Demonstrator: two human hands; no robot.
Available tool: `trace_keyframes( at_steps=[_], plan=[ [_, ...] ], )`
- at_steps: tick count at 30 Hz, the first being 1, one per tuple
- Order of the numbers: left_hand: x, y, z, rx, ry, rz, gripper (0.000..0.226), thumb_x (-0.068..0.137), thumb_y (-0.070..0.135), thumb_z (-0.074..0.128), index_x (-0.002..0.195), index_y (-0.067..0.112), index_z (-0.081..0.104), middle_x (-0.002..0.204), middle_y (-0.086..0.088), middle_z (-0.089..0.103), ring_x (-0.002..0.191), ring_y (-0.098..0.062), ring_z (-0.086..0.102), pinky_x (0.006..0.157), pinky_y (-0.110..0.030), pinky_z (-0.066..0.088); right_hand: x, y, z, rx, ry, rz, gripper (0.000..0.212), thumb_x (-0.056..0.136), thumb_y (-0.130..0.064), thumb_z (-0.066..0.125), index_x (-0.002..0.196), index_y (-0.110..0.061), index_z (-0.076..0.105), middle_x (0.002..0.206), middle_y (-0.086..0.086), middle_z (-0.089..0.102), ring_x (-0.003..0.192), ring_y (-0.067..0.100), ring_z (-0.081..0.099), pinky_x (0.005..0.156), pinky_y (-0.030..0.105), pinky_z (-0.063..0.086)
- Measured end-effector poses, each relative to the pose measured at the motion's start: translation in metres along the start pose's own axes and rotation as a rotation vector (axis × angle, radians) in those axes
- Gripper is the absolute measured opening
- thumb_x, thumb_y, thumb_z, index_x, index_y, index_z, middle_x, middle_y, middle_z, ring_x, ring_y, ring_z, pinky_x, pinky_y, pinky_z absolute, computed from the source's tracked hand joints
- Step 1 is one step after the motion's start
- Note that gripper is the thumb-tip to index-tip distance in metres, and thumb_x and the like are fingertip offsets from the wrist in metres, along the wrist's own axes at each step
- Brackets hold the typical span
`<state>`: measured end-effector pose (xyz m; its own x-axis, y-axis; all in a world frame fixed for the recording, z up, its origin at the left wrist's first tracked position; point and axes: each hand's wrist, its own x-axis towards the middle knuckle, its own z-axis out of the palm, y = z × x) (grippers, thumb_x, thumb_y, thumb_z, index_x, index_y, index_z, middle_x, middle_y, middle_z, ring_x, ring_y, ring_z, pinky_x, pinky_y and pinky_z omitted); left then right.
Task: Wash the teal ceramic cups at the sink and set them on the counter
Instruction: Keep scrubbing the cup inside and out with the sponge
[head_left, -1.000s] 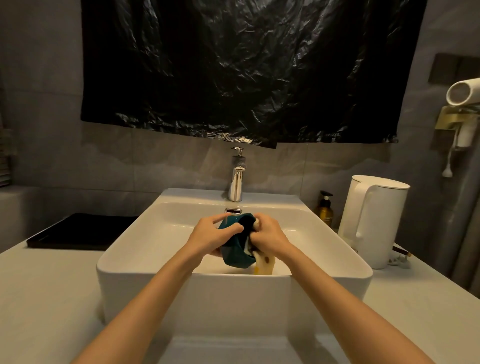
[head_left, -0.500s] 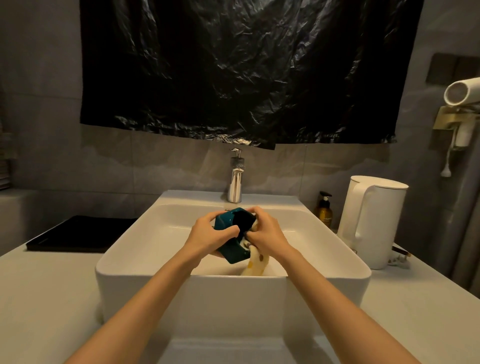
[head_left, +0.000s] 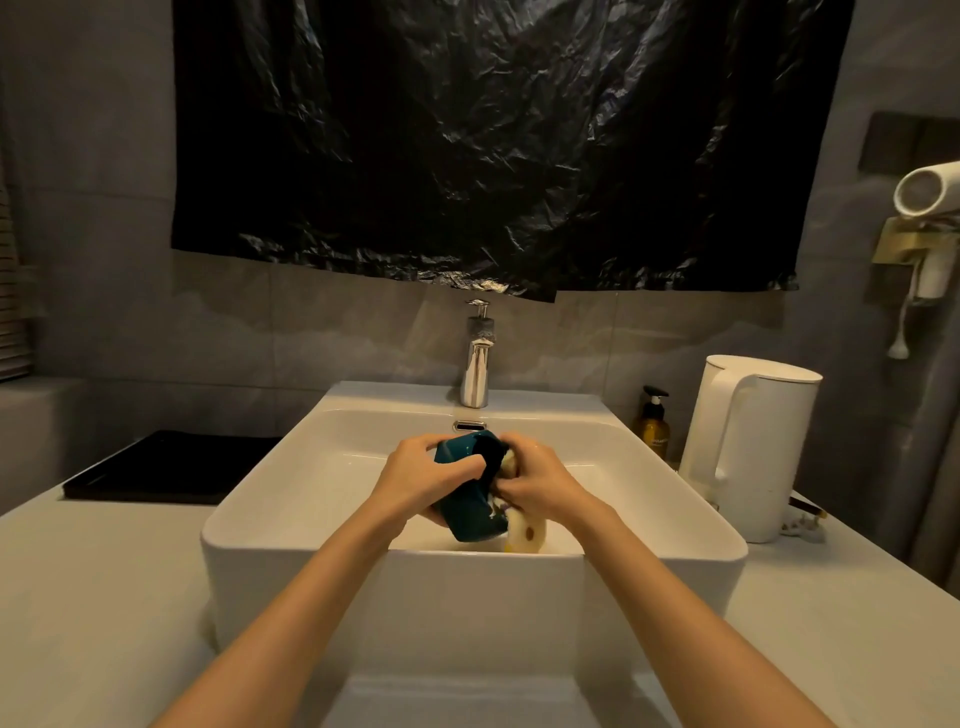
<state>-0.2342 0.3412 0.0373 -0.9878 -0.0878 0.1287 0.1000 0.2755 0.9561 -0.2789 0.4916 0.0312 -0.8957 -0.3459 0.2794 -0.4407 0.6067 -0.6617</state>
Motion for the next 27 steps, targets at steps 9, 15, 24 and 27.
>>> trace_keyframes(
  at_steps=[9, 15, 24, 27],
  plan=[
    [0.002, 0.004, -0.002, -0.045, -0.046, -0.013, 0.027, 0.088, 0.026, 0.063, 0.113, 0.022, 0.054, 0.089, -0.002, 0.062, 0.076, -0.014, 0.061, 0.047, -0.024, 0.054, 0.001, 0.001, -0.001, -0.21, 0.119, -0.031, 0.027, 0.098, -0.032, 0.047, 0.113, -0.017, 0.064, 0.1, 0.006, 0.067, 0.085, 0.02, 0.061, 0.071, 0.028, 0.05],
    [0.0, 0.0, 0.002, -0.105, -0.014, 0.072, 0.052, 0.082, 0.024, 0.07, 0.127, 0.024, 0.044, 0.109, -0.001, 0.054, 0.092, -0.015, 0.058, 0.06, -0.022, 0.054, 0.009, 0.0, 0.007, -0.246, 0.323, 0.052, 0.026, 0.097, -0.023, 0.046, 0.107, -0.008, 0.064, 0.099, 0.01, 0.066, 0.085, 0.022, 0.059, 0.072, 0.033, 0.051],
    [0.001, -0.004, -0.001, 0.037, -0.064, 0.105, 0.054, 0.078, 0.011, 0.07, 0.125, 0.022, 0.045, 0.111, -0.005, 0.054, 0.095, -0.02, 0.058, 0.061, -0.025, 0.058, 0.006, 0.007, 0.002, 0.001, 0.135, -0.023, 0.04, 0.084, -0.002, 0.066, 0.12, -0.017, 0.058, 0.116, 0.004, 0.063, 0.108, 0.02, 0.059, 0.086, 0.025, 0.047],
    [0.001, -0.004, 0.002, 0.028, -0.086, 0.112, 0.054, 0.079, 0.008, 0.068, 0.127, 0.02, 0.045, 0.108, -0.004, 0.054, 0.088, -0.016, 0.057, 0.056, -0.022, 0.056, 0.003, 0.007, -0.003, -0.145, 0.231, -0.08, 0.026, 0.09, -0.012, 0.061, 0.117, -0.016, 0.062, 0.113, 0.005, 0.065, 0.102, 0.022, 0.06, 0.086, 0.029, 0.049]
  ],
)
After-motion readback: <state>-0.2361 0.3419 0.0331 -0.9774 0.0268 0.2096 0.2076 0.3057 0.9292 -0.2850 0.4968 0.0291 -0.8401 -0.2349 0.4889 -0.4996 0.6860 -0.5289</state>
